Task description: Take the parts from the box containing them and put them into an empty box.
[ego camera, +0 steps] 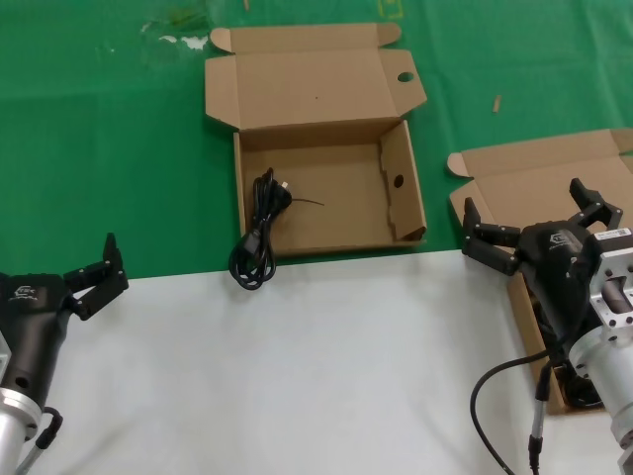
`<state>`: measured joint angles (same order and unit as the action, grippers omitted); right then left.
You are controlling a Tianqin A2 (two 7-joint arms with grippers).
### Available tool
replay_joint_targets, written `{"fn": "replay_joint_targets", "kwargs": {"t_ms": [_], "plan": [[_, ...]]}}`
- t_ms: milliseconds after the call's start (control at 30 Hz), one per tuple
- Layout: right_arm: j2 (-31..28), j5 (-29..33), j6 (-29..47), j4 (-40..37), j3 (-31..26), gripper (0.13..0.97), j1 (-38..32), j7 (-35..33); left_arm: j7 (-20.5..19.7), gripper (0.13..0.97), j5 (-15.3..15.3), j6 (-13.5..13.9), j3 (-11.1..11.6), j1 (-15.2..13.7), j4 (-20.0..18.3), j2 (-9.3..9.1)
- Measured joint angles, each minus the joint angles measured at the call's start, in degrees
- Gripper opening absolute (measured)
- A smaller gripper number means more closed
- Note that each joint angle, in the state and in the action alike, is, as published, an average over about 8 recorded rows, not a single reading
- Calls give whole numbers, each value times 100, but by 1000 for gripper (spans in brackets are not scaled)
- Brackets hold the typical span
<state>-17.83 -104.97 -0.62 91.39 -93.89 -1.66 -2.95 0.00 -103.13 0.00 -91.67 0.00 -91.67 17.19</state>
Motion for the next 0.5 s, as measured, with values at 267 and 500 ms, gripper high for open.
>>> {"fn": "replay_joint_targets", "kwargs": {"t_ms": [267,500], "plan": [[0,0,0,0,0,966,0,0,0,966,0,0,0,0,0,0],[0,0,0,0,0,966,0,0,0,966,0,0,0,0,0,0]]}}
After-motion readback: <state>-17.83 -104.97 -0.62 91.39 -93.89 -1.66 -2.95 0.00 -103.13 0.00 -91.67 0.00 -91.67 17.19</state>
